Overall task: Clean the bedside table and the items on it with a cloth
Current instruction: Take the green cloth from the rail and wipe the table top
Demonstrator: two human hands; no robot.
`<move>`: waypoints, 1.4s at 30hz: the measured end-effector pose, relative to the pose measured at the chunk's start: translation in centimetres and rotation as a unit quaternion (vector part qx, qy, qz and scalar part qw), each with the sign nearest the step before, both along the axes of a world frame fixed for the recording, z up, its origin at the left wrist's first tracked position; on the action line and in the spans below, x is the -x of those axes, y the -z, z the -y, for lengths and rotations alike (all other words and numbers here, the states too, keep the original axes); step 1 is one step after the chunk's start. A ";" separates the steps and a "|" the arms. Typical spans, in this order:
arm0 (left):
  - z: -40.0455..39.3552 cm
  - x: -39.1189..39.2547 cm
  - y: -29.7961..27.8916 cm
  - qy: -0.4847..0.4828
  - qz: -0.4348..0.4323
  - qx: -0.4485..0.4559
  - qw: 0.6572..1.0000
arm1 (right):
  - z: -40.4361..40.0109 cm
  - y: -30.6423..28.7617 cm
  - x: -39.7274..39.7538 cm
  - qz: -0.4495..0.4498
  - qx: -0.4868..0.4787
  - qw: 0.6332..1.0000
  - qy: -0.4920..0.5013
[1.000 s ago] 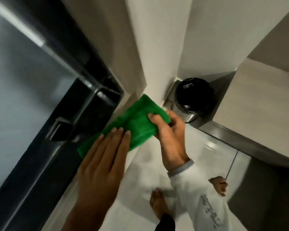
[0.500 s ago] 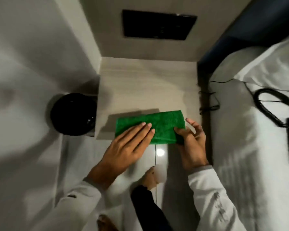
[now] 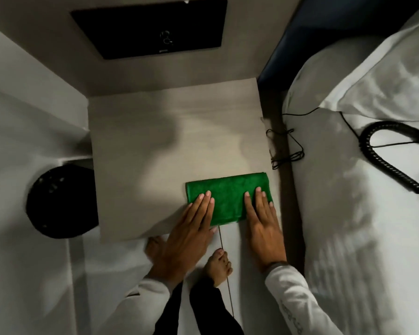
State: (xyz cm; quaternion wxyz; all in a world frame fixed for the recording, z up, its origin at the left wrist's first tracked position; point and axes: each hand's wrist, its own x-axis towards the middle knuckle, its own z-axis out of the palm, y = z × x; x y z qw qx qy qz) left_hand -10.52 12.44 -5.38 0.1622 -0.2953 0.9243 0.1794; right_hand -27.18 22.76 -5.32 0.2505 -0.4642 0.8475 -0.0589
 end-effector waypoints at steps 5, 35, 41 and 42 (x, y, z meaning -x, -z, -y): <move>12.4 5.3 1.9 0.017 -0.015 0.032 0.999 | 10.0 1.0 5.4 -0.009 -0.019 0.999 -0.026; 2.9 -18.0 -0.4 -0.095 0.036 0.018 0.995 | 15.6 0.6 -15.9 0.089 0.040 0.984 -0.148; 9.4 -15.9 -1.3 -0.157 0.083 0.018 0.984 | 28.0 -1.9 -16.2 0.205 -0.012 0.946 -0.252; 10.3 -15.4 -1.9 -0.165 0.063 0.037 0.984 | 28.9 -2.7 -15.4 0.210 -0.001 0.946 -0.246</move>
